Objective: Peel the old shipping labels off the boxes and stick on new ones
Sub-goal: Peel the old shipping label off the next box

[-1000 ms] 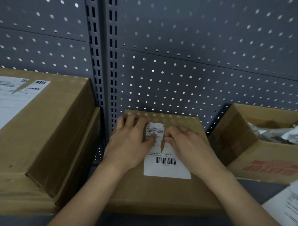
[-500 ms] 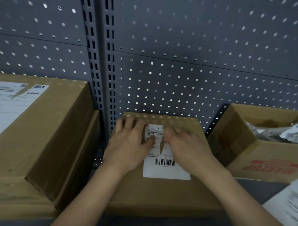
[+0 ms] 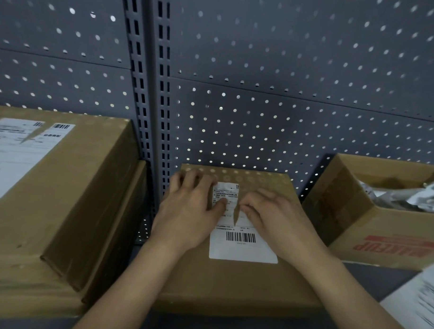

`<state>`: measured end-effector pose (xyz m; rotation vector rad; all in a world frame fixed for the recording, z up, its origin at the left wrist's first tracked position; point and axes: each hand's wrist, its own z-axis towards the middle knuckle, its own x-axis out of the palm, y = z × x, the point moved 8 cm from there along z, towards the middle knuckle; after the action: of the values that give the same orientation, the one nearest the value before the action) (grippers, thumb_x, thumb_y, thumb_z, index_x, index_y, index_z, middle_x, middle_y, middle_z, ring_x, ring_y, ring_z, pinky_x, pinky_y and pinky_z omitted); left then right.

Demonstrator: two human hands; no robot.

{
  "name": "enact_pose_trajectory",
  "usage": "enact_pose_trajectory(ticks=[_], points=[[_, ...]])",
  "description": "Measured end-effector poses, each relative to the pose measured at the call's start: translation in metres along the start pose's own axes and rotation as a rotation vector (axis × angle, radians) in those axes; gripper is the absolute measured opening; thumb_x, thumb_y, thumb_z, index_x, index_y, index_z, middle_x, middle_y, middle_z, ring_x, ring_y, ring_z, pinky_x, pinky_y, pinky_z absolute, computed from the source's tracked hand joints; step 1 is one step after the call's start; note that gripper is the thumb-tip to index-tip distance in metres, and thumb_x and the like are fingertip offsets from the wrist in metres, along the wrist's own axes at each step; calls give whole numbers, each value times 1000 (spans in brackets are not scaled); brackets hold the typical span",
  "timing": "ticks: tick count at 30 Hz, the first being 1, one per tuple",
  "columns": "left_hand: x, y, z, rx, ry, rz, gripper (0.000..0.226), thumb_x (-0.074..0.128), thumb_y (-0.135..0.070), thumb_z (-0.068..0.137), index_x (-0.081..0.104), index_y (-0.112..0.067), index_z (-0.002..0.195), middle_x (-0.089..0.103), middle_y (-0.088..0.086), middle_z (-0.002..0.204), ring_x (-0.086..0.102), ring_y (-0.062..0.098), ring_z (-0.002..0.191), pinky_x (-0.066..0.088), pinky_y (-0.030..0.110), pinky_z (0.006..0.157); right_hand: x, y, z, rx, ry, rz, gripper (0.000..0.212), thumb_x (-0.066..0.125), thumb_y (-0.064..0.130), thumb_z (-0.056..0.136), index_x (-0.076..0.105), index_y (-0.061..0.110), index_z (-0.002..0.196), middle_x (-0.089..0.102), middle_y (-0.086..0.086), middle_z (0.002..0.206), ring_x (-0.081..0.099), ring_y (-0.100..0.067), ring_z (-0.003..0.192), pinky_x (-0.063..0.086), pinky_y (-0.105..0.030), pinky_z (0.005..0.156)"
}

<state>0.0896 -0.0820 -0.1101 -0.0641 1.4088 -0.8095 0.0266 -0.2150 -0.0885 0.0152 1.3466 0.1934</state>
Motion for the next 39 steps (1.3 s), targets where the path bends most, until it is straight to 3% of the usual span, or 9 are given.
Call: enact_pose_trajectory(ticks=[3,8,13,16,18,22,32,37,39], points=[[0,-1,0,0,-1,2,50,46,-56,92,40,-35,137,31,-12,144,17,17,132,36,38,99,0,0,-1,-3,-17,-68,22,35,39,100,53,27,102,55,11,99,61,-15,73,53,-37,64],[0,-1,0,-1,-3,7,50,46,-56,91,40,-34,137,32,-12,144,17,17,132,36,38,99,-6,-1,-7,12,-53,3,7,48,22,99,47,27,94,51,15,93,55,-15,64,49,-38,59],[0,0,0,-3,-4,-3,49,47,-56,91,41,-35,135,31,-13,144,15,16,133,36,37,99,-9,1,-11,-6,-79,54,7,40,38,102,45,33,102,49,19,95,55,-8,72,49,-35,63],[-1,-1,0,2,0,-13,48,47,-56,92,40,-36,134,30,-14,143,14,15,132,35,36,98,-6,-1,-15,14,-2,157,45,44,46,98,27,43,140,51,19,120,57,-5,99,52,-31,79],[-1,-1,0,-4,2,-20,48,47,-56,92,40,-36,135,30,-14,144,14,14,133,34,36,100,-2,-6,-15,39,41,229,63,49,45,96,15,44,150,47,18,125,54,-4,107,52,-30,85],[-1,1,0,-8,-4,-26,49,48,-55,91,42,-35,136,31,-13,144,15,16,133,35,37,102,-2,-8,-13,-2,-34,236,15,58,33,94,67,30,106,48,20,101,54,-2,90,48,-25,75],[-1,1,0,-4,-14,-31,48,49,-55,91,43,-35,134,32,-13,145,15,16,135,35,38,102,-9,2,-20,-45,-49,116,16,44,28,98,35,35,88,46,19,91,45,-4,77,46,-32,64],[-1,1,0,-2,-12,-25,49,48,-56,91,42,-35,135,32,-13,146,14,16,135,35,38,102,-10,3,-21,-46,-28,152,7,44,37,98,44,33,93,48,19,94,44,-1,84,37,-18,66],[-1,1,0,-1,-9,-27,49,48,-56,92,42,-35,136,31,-12,146,14,16,134,35,38,102,-7,0,-21,-25,1,192,18,45,48,96,50,35,107,48,23,103,47,3,93,36,-12,70]])
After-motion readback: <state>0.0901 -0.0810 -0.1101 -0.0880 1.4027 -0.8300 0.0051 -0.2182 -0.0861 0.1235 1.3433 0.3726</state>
